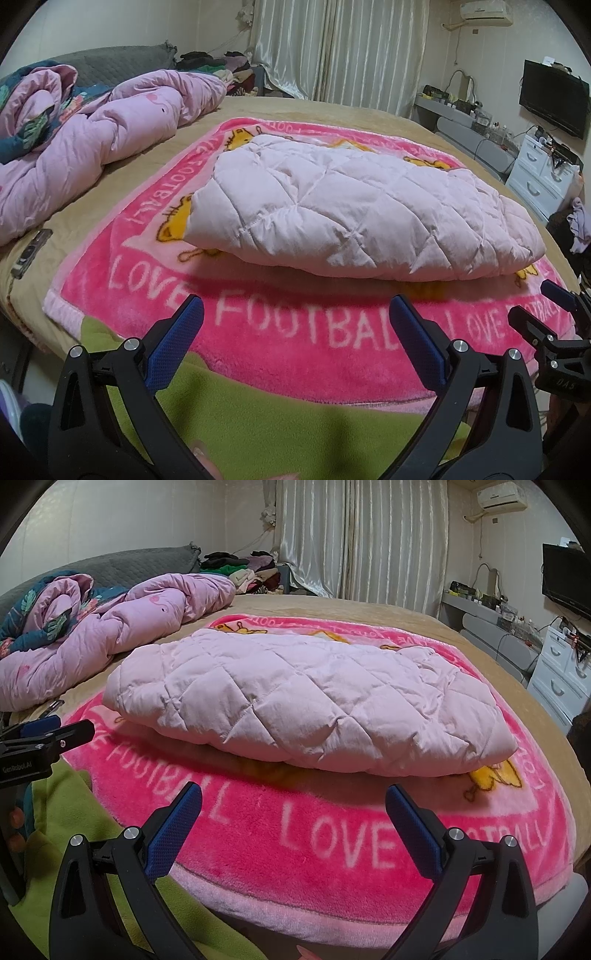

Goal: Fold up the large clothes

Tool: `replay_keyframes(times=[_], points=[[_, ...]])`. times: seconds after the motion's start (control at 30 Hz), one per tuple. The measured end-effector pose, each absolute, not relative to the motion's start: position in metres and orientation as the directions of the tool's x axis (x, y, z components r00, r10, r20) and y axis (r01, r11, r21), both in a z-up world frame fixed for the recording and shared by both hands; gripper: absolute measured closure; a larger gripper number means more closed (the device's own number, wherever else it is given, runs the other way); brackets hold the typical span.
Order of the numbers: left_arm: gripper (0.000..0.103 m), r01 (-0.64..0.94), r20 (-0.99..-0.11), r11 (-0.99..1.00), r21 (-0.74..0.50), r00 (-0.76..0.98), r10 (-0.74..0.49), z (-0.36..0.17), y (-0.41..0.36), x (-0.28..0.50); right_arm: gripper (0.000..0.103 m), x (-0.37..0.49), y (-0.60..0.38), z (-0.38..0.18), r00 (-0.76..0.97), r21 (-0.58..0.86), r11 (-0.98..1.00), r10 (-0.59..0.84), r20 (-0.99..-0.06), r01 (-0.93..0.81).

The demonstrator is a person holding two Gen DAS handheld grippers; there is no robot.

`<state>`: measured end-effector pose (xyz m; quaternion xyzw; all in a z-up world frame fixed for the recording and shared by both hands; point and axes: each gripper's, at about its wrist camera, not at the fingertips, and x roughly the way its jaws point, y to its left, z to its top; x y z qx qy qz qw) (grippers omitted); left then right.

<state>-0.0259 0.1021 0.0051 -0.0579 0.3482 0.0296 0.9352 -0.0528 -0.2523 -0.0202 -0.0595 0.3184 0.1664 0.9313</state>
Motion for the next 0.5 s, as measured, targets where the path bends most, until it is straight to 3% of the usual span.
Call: replay_keyframes(times=[0.5], points=[[0.009,-0.12,-0.669,0.99,-0.072,0.742,0.042,0.001,0.101,-0.022,0.004,-0.05,-0.278,-0.023,0.757,0.036,0.967,0.221,-0.615,-0.253]])
